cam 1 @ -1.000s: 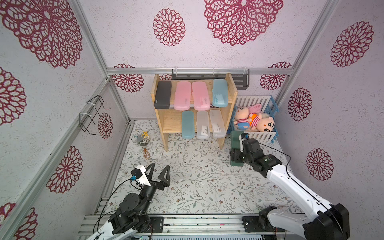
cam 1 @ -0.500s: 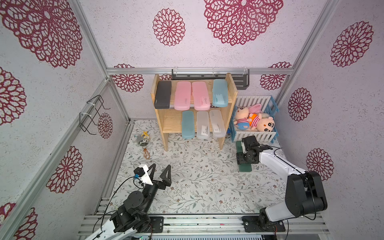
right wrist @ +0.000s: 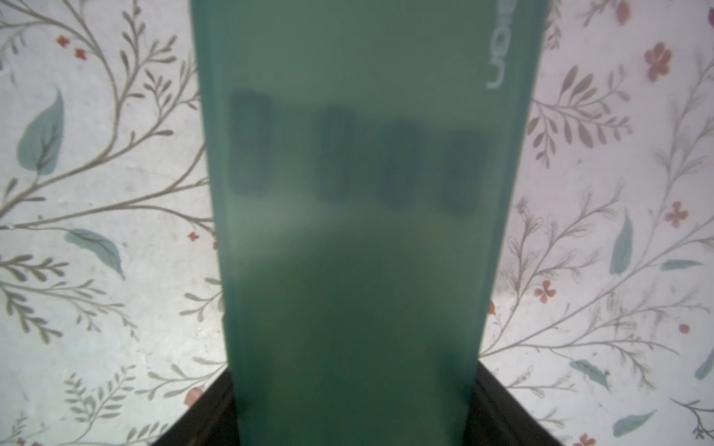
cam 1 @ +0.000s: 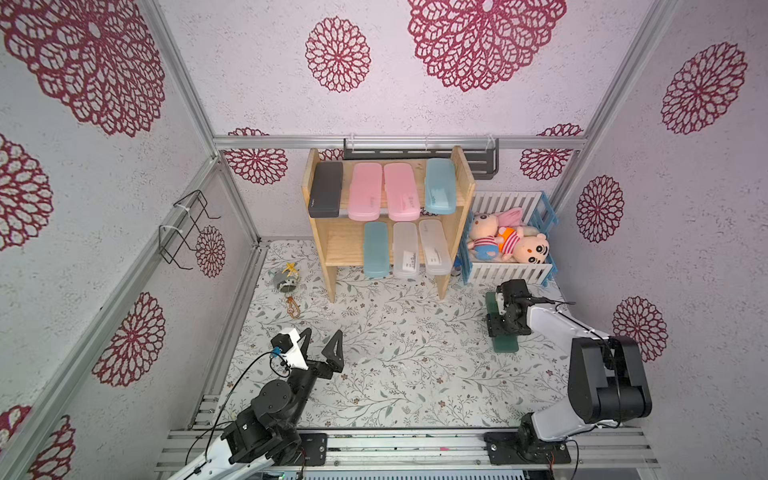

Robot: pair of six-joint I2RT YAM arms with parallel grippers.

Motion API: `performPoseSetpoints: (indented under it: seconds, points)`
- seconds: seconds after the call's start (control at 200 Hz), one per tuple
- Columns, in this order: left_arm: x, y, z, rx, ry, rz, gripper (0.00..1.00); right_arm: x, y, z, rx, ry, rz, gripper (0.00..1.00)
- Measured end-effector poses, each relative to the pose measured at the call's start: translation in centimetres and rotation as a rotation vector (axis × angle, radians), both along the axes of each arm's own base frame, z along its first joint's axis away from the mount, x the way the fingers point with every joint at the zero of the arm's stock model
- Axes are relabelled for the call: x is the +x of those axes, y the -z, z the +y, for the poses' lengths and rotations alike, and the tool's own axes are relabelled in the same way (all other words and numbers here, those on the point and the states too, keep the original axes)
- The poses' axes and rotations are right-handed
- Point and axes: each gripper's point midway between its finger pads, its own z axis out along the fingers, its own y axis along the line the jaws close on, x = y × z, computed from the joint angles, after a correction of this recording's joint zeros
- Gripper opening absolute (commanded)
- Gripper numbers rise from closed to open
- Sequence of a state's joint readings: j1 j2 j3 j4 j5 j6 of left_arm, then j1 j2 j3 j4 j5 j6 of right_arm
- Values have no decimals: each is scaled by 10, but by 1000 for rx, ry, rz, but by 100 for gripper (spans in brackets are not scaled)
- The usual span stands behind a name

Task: Remove the pencil cases from the shelf
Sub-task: Place the pencil case at the center of the board, then pick up the pencil case from the shelf.

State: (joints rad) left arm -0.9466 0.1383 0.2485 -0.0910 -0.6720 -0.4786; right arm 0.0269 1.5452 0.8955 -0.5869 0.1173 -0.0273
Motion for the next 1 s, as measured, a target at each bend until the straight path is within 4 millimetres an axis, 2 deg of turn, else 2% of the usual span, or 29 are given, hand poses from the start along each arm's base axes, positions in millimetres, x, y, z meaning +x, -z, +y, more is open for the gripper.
performPoseSetpoints:
  seconds: [0.2, 0.43, 0.53, 0.6, 0.655, 0.78, 0.881, 0.951, 1.001]
  points:
    - [3, 3, -1, 11, -14, 13, 97, 6, 11, -1, -13, -31, 10, 98]
    - [8, 10, -8, 54, -17, 46, 97, 11, 9, -2, -19, -42, -10, 99]
    - [11, 9, -12, 36, -18, 55, 97, 14, 1, 0, -5, -43, -41, 99]
    - [14, 9, -15, 4, -19, 66, 97, 19, -20, 5, 22, -37, -111, 99]
    - [18, 10, -19, -33, -23, 81, 97, 25, -45, 10, 53, -34, -202, 99]
    - [33, 16, -31, -143, -12, 129, 97, 34, -126, 29, 166, -27, -478, 99]
    - [52, 21, -38, -255, -1, 174, 97, 30, -182, 47, 276, -37, -670, 99]
    - [67, 22, -42, -340, 3, 199, 97, 23, -201, 60, 336, -58, -743, 99]
    - [77, 22, -46, -389, 14, 215, 97, 19, -206, 71, 368, -74, -762, 99]
